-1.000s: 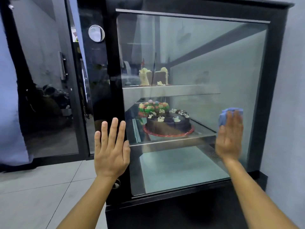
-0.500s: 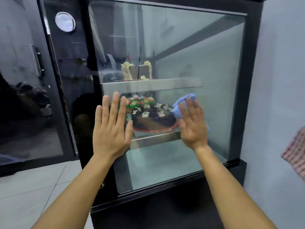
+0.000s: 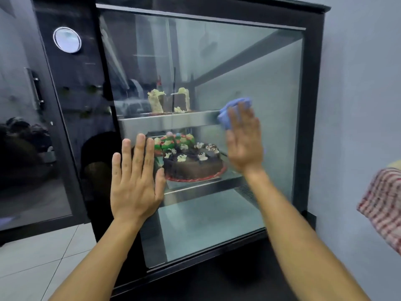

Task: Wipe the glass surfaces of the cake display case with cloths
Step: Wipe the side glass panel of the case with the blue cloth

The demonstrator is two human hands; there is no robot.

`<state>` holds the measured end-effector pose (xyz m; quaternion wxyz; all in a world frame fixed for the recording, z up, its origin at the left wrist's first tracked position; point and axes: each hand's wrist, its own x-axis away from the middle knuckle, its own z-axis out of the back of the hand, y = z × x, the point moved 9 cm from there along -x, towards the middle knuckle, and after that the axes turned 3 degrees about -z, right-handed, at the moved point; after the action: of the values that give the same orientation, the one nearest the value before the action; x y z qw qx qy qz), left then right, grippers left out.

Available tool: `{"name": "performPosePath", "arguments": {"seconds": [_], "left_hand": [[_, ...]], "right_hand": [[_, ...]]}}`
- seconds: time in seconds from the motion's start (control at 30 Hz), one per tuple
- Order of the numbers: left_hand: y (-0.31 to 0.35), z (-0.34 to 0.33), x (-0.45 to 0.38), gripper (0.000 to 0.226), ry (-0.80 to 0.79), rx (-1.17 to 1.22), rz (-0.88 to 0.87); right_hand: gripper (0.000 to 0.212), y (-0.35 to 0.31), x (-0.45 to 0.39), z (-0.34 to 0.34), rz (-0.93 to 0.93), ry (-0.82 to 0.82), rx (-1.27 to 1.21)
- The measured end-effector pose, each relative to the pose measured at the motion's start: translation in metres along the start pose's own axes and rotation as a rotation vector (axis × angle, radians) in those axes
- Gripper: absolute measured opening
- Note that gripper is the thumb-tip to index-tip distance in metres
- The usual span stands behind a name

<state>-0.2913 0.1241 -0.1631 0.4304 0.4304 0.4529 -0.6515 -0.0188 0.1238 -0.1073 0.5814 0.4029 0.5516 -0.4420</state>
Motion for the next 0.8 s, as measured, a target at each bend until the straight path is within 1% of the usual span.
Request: {"name": "performPosePath", "arguments": {"seconds": [0.03,0.07,0.13,0.17,0.2,0.23,0.27,0.3,0.33,0.37,0.43,0.47,0.5,0.53,0.57,0.6,0.67,0.73,0.8], "left_hand": [[0.000,-0.001,0.001,0.068,-0.004,-0.002,-0.002],[0.000,-0.001,0.002,0.068,-0.002,0.001,-0.003],[0.000,-0.001,0.003,0.068,0.004,0.012,-0.003],[0.001,-0.001,0.002,0.068,0.010,0.011,-0.006],[0.002,-0.001,0.001,0.068,0.015,0.009,-0.007],[0.002,0.000,0.001,0.068,0.015,0.009,-0.002],[0.001,0.000,0.001,0.068,0.015,0.013,0.002],[0.001,0.001,0.001,0.068,0.013,0.013,0.001],[0.002,0.001,0.001,0.068,0.011,0.007,-0.005],[0.002,0.001,0.001,0.068,0.009,0.003,-0.010],[0.001,0.000,0.001,0.068,0.011,0.007,-0.007],[0.001,0.000,0.000,0.068,0.013,0.009,-0.005],[0.001,0.000,0.001,0.068,0.011,0.013,-0.004],[0.001,-0.001,0.002,0.068,0.010,0.020,-0.005],[0.002,-0.002,0.002,0.068,0.011,0.024,-0.004],[0.001,-0.001,0.002,0.068,0.014,0.026,-0.002],[0.002,-0.001,0.002,0.068,0.019,0.036,0.000],[0.001,-0.001,0.002,0.068,0.016,0.032,0.000],[0.001,-0.001,0.002,0.068,0.011,0.040,0.002]], "right_hand": [[0.053,0.052,-0.007,0.013,-0.174,0.061,0.009],[0.053,0.101,0.000,0.024,-0.384,0.088,-0.021],[0.060,0.170,0.055,0.037,-0.814,0.139,-0.131],[0.064,0.183,0.095,0.039,-1.017,0.193,-0.171],[0.065,0.180,0.135,0.037,-1.208,0.249,-0.203],[0.064,0.164,0.171,0.031,-1.371,0.279,-0.213],[0.062,0.139,0.193,0.023,-1.487,0.289,-0.206],[0.061,0.112,0.194,0.014,-1.529,0.276,-0.189],[0.062,0.088,0.173,0.007,-1.457,0.247,-0.170],[0.062,0.069,0.135,0.000,-1.256,0.200,-0.167],[0.058,0.044,0.038,-0.007,-0.721,0.069,-0.126],[0.056,0.046,0.000,-0.002,-0.539,0.053,-0.098],[0.054,0.061,-0.024,0.007,-0.461,0.065,-0.078],[0.053,0.088,-0.034,0.016,-0.475,0.087,-0.069],[0.053,0.122,-0.031,0.023,-0.550,0.104,-0.076],[0.055,0.155,-0.015,0.029,-0.661,0.113,-0.108],[0.063,0.203,0.051,0.035,-0.916,0.144,-0.170],[0.063,0.216,0.144,0.033,-1.187,0.171,-0.193],[0.058,0.205,0.226,0.032,-1.424,0.200,-0.177]]}}
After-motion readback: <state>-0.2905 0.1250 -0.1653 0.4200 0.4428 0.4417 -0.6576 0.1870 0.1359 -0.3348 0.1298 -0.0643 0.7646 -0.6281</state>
